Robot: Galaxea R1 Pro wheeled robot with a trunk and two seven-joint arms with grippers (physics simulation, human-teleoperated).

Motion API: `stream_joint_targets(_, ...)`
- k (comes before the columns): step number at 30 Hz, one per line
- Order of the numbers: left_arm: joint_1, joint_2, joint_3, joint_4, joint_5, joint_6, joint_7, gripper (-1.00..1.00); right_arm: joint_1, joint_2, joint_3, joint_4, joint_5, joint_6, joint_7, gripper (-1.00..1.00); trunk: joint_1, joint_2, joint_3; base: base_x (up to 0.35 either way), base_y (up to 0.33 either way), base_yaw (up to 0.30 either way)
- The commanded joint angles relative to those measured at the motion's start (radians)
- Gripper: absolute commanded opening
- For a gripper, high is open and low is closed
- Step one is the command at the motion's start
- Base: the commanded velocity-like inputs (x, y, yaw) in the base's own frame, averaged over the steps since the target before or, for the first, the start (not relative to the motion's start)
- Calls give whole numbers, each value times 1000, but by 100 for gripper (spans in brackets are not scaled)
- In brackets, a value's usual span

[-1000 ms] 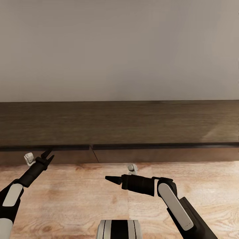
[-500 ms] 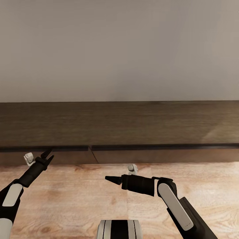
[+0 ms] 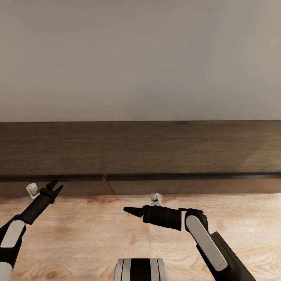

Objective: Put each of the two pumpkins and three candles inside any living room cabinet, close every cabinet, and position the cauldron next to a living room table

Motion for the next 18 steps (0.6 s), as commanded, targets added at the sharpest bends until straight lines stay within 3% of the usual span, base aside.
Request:
stream_joint_targets(1, -31, 0, -4, 2, -16, -4, 25, 100, -1, -1, 0, 0, 6, 2, 6, 100, 0, 0, 0, 98, -37, 0)
stream_joint_targets(18, -31, -1, -4, 2, -16, -4, 25, 100, -1, -1, 1, 0, 6, 2, 6, 100, 0, 0, 0, 10, -4, 0)
